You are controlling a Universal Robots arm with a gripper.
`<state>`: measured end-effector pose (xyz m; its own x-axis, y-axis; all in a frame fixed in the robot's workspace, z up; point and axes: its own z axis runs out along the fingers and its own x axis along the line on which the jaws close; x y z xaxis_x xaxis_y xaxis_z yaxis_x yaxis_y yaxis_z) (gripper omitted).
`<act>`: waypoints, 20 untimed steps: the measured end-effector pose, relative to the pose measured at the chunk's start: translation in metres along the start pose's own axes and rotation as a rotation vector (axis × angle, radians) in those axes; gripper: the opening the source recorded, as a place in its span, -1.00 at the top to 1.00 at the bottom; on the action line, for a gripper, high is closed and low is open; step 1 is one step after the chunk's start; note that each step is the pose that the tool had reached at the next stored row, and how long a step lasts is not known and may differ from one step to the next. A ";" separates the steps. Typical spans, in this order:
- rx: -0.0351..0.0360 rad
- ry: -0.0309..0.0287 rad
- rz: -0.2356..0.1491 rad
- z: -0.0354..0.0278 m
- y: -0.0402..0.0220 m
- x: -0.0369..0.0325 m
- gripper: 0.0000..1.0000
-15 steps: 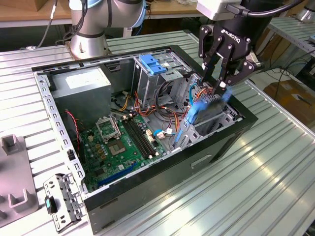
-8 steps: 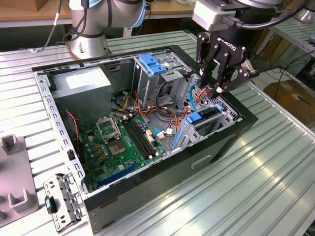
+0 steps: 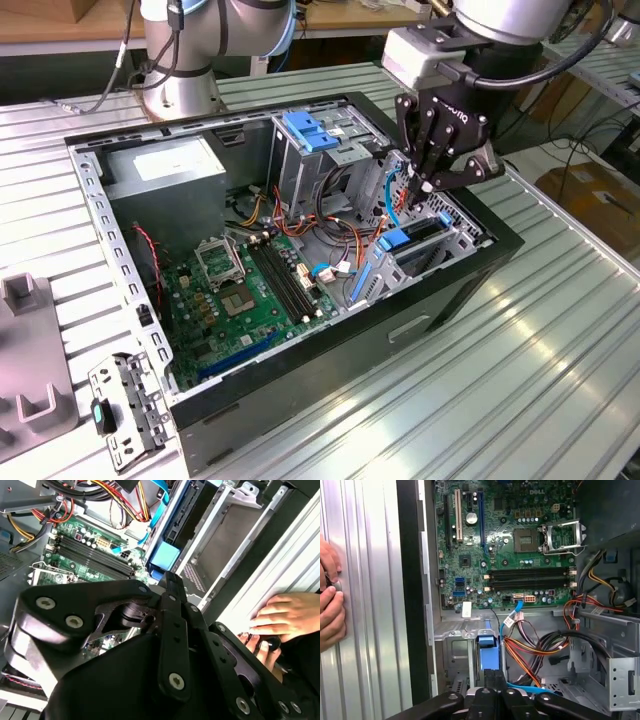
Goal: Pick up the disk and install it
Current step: 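Insert the disk into the insertion slot, then insert the first disk wire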
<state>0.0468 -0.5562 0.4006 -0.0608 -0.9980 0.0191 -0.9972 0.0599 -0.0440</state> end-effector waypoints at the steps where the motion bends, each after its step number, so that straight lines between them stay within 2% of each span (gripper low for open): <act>1: 0.0000 0.0001 0.000 0.0029 0.0001 0.0000 0.79; 3: 0.0000 0.0001 0.000 0.0103 0.0005 0.0000 0.79; 9: 0.0000 0.0000 0.000 0.0221 0.0009 -0.0001 0.79; 20: 0.0000 0.0001 0.000 0.0238 0.0010 -0.0001 0.79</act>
<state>0.0468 -0.5565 0.3767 -0.0608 -0.9980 0.0191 -0.9972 0.0599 -0.0440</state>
